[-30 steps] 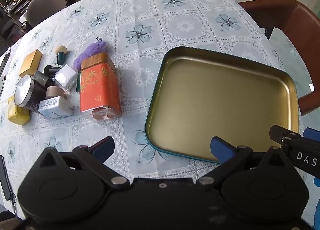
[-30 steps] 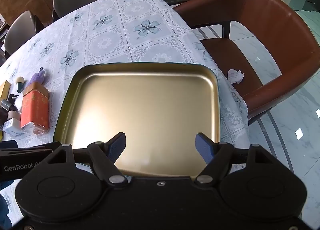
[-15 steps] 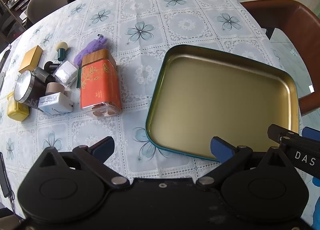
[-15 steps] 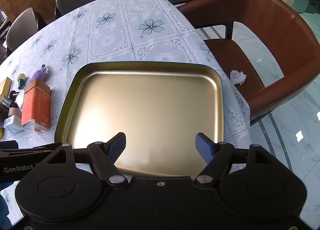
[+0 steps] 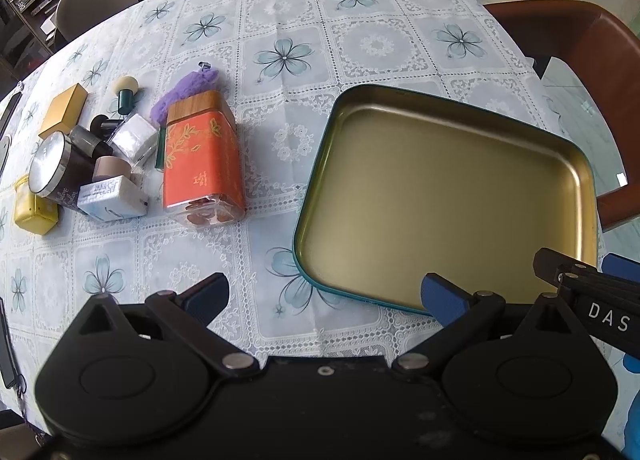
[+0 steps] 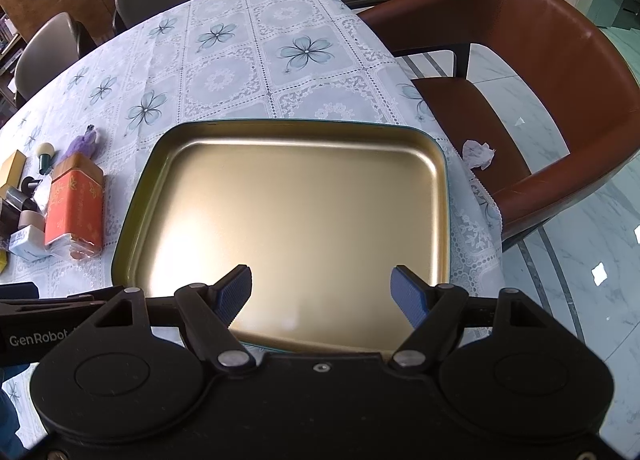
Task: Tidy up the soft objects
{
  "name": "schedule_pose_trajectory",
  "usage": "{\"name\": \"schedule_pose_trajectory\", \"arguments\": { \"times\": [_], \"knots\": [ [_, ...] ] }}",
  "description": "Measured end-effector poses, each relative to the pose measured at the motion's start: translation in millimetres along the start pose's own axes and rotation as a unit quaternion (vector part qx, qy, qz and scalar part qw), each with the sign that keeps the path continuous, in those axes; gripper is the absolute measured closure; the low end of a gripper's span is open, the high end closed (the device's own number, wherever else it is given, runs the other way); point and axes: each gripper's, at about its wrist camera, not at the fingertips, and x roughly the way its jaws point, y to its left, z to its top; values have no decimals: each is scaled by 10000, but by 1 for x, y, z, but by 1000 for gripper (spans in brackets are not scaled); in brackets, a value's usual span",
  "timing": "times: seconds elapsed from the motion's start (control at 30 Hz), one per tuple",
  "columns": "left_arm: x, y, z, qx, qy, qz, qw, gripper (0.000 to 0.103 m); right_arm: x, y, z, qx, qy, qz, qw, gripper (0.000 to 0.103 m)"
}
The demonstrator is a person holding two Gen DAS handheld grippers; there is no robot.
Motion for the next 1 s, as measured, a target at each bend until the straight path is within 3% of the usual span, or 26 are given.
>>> {"name": "schedule_pose_trajectory", "arguments": {
  "times": [1.0],
  "knots": [
    [0,-7,-4,-60,13,9,10000,0,1,-4,-1,-35,63,0,10000,31]
  ]
}}
